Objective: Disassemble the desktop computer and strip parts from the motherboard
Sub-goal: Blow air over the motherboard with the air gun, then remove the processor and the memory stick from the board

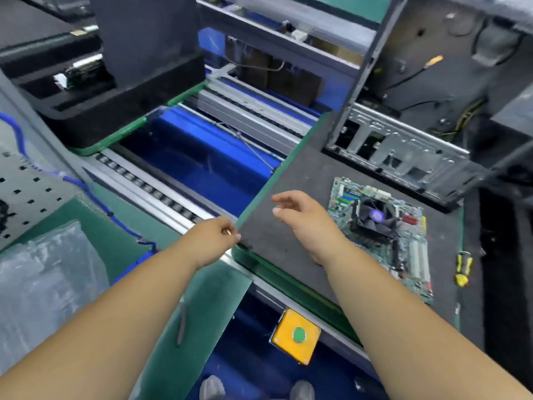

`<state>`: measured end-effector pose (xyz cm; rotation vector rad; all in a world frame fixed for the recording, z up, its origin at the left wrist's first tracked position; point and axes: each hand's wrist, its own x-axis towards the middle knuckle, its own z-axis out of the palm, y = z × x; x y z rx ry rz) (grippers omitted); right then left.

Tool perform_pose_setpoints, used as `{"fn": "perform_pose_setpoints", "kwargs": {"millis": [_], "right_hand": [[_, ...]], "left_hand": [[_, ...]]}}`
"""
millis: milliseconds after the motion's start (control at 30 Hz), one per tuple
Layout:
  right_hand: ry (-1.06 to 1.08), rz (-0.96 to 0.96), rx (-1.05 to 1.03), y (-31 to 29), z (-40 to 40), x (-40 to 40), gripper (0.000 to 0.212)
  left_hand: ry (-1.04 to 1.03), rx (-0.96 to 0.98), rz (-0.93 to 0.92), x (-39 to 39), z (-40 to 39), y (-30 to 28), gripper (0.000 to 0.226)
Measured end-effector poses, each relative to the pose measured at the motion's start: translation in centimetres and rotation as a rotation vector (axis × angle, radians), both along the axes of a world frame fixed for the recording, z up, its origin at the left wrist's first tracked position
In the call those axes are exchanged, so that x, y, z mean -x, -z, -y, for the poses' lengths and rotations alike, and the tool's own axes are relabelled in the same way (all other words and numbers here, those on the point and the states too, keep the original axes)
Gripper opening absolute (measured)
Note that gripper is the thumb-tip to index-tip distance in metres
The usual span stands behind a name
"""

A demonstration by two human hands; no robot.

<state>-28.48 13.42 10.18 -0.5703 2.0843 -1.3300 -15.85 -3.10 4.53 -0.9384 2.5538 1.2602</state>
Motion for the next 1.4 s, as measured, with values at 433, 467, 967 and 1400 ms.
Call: {"fn": "perform_pose_setpoints", "kwargs": {"millis": [433, 467, 967, 1400], "right_hand": [[-0.228, -0.689, -0.800, -1.5, -13.9, 12.7, 0.115], [-0.241, -0.686, -0.807, -1.2, -14.3, 13.2, 0.118], [-0.223, -0.575, -0.461, -1.7, -15.6, 16.2, 0.094], [-0.072, -0.021, -0.020, -6.1, -22.0, 18.4, 0.073]], "left_hand": [[0.207, -0.013, -0.276, 8.4, -10.7, -1.4, 0.023], [0.209, -0.006, -0.279, 8.8, -11.3, -1.6, 0.024], [0.023, -0.029, -0.339, 12.9, -15.5, -4.3, 0.029], [0.037, -0.803, -0.427, 18.7, -21.4, -8.4, 0.086]]}}
